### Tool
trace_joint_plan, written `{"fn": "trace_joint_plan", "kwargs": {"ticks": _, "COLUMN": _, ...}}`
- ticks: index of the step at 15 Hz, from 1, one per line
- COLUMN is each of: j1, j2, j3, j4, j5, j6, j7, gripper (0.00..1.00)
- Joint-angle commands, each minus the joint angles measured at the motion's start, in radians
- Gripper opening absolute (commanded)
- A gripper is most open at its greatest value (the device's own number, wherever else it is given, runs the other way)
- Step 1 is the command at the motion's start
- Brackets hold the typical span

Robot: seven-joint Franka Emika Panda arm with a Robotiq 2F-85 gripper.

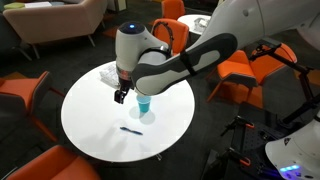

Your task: Take the pen out of the cup and put it on the table

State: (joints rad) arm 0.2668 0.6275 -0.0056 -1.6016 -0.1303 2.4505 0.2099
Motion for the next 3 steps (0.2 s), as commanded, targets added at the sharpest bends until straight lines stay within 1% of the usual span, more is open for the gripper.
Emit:
{"fn": "trace_joint_plan", "kwargs": {"ticks": 1, "j1": 0.023, "j2": -0.116, "j3": -0.021, "j4": -0.142, "j5": -0.054, "j6": 0.004, "j7": 0.066, "gripper": 1.00}}
{"fn": "trace_joint_plan", "kwargs": {"ticks": 3, "j1": 0.017, "j2": -0.149, "j3": -0.014, "j4": -0.188, "j5": -0.071, "j6": 0.021, "j7": 0.070, "gripper": 1.00}}
